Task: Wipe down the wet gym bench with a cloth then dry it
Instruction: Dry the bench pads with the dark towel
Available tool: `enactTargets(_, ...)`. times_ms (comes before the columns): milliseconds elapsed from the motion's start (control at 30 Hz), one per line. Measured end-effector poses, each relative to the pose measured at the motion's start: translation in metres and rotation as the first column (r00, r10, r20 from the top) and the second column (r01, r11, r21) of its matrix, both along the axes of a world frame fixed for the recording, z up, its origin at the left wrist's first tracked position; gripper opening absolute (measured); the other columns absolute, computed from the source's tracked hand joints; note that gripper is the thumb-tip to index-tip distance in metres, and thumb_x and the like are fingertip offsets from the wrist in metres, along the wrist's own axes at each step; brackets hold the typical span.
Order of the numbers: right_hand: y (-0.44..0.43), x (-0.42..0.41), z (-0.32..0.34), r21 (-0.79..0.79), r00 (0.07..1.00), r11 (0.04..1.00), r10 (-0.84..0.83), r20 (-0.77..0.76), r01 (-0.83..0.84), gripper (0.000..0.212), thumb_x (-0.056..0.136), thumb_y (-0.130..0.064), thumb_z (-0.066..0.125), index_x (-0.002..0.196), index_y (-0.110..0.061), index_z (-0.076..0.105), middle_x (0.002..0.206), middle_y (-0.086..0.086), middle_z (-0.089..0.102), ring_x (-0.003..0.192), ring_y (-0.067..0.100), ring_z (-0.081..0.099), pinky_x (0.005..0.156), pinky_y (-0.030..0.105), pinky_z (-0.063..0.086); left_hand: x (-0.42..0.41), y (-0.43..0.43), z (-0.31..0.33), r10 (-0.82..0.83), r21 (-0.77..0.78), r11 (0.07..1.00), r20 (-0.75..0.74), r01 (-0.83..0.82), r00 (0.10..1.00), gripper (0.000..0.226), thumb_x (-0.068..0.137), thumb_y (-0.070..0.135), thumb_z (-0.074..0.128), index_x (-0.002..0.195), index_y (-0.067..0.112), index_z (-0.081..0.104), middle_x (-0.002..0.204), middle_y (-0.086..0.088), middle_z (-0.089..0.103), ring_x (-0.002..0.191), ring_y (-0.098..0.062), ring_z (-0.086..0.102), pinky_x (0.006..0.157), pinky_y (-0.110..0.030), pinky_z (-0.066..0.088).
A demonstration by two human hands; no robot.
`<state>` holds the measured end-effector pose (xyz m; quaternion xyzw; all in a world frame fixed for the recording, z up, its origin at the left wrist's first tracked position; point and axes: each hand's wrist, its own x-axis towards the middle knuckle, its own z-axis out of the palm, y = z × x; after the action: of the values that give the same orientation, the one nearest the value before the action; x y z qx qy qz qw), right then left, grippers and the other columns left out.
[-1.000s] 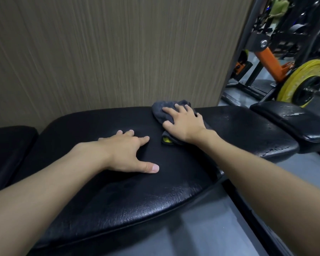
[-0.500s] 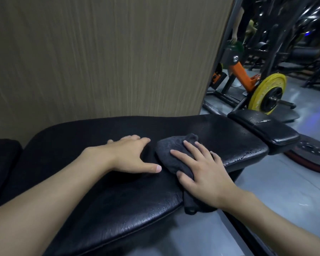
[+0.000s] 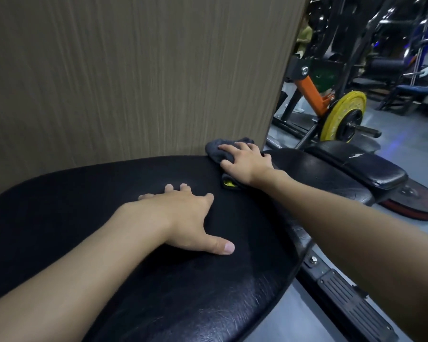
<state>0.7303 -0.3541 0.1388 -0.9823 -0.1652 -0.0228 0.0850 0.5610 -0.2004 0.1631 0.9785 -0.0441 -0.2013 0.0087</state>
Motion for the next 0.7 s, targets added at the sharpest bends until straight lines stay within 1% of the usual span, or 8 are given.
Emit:
enactTargets(67, -0.001, 0.0, -0.002, -0.002, 1.0, 1.0, 0.015, -0.002, -0.015, 0.057, 0.091, -0.052, 0.033, 0.147, -0.049, 0.029, 0.159, -0.003, 0.027, 0.147, 0.028, 0.015, 0.109, 0.062, 0.021, 0.0, 0.002, -0.001, 0.014, -0.017, 1.0, -0.008, -0.014, 1.0, 0.119, 0.058, 0.093, 0.051, 0.153, 0.043, -0.002, 0.164, -0.009, -0.005, 0.15, -0.038, -0.003, 0.112, -0.067, 0.02)
enactTargets(200, -0.017, -0.023, -0.002, 0.001, 0.997, 0.997, 0.073, -0.031, -0.073, 0.057, 0.093, -0.049, 0.035, 0.149, -0.05, 0.025, 0.165, -0.001, 0.016, 0.151, 0.027, 0.004, 0.116, 0.06, 0.011, 0.001, 0.003, 0.001, 0.048, -0.049, 0.998, -0.022, -0.049, 0.999, 0.124, 0.053, 0.093, 0.055, 0.152, 0.044, -0.002, 0.164, -0.01, -0.004, 0.15, -0.038, -0.003, 0.115, -0.061, 0.019)
enactTargets(300, -0.043, -0.061, -0.004, 0.006, 0.989, 0.99, 0.144, 0.016, -0.144, 0.057, 0.092, -0.05, 0.035, 0.148, -0.051, 0.025, 0.164, -0.004, 0.017, 0.151, 0.025, 0.007, 0.117, 0.058, 0.014, 0.0, 0.0, 0.005, 0.074, -0.059, 0.995, -0.015, -0.075, 0.997, 0.127, 0.051, 0.093, 0.057, 0.153, 0.044, 0.0, 0.164, -0.009, -0.003, 0.15, -0.036, -0.002, 0.117, -0.057, 0.018)
enactTargets(433, -0.086, -0.124, -0.008, -0.025, 0.979, 0.983, 0.182, 0.091, -0.181, 0.071, 0.077, -0.059, 0.016, 0.147, -0.053, 0.025, 0.163, -0.009, 0.02, 0.151, 0.021, 0.01, 0.118, 0.051, 0.018, -0.004, -0.004, 0.009, 0.105, -0.088, 0.99, -0.014, -0.106, 0.994, 0.123, 0.056, 0.088, 0.061, 0.154, 0.043, 0.003, 0.165, -0.01, -0.002, 0.15, -0.033, -0.003, 0.121, -0.048, 0.011)
enactTargets(500, -0.106, -0.149, -0.008, -0.032, 0.972, 0.976, 0.216, 0.092, -0.214, 0.074, 0.075, -0.061, 0.015, 0.148, -0.053, 0.024, 0.164, -0.01, 0.018, 0.152, 0.019, 0.006, 0.118, 0.049, 0.016, -0.006, -0.005, 0.011, 0.108, -0.085, 0.99, -0.027, -0.11, 0.994, 0.122, 0.057, 0.087, 0.061, 0.154, 0.042, 0.002, 0.165, -0.009, -0.003, 0.15, -0.033, -0.002, 0.122, -0.047, 0.01)
enactTargets(567, -0.121, -0.16, -0.006, -0.01, 0.966, 0.967, 0.254, 0.047, -0.254, 0.073, 0.077, -0.066, 0.017, 0.149, -0.053, 0.019, 0.165, -0.01, 0.011, 0.152, 0.018, -0.001, 0.12, 0.05, 0.009, -0.007, -0.007, 0.014, 0.124, -0.093, 0.988, -0.044, -0.127, 0.991, 0.121, 0.058, 0.084, 0.063, 0.154, 0.042, 0.002, 0.165, -0.008, -0.004, 0.15, -0.031, -0.004, 0.122, -0.047, 0.01)
enactTargets(633, -0.127, -0.157, -0.005, 0.017, 0.959, 0.959, 0.282, 0.027, -0.283, 0.074, 0.079, -0.072, 0.02, 0.15, -0.054, 0.014, 0.166, -0.008, 0.005, 0.152, 0.019, -0.005, 0.12, 0.053, 0.006, -0.006, -0.011, 0.017, 0.131, -0.104, 0.985, -0.042, -0.135, 0.99, 0.122, 0.059, 0.083, 0.064, 0.154, 0.04, 0.002, 0.165, -0.004, -0.004, 0.151, -0.025, -0.008, 0.121, -0.05, 0.01)
enactTargets(700, -0.121, -0.146, -0.005, 0.019, 0.956, 0.957, 0.287, 0.059, -0.289, 0.073, 0.078, -0.071, 0.019, 0.149, -0.054, 0.016, 0.166, -0.007, 0.008, 0.152, 0.023, -0.002, 0.119, 0.056, 0.01, -0.002, -0.022, 0.019, 0.105, -0.102, 0.989, 0.014, -0.103, 0.994, 0.122, 0.063, 0.083, 0.062, 0.156, 0.034, 0.0, 0.165, 0.002, -0.004, 0.15, -0.016, -0.01, 0.121, -0.052, 0.008)
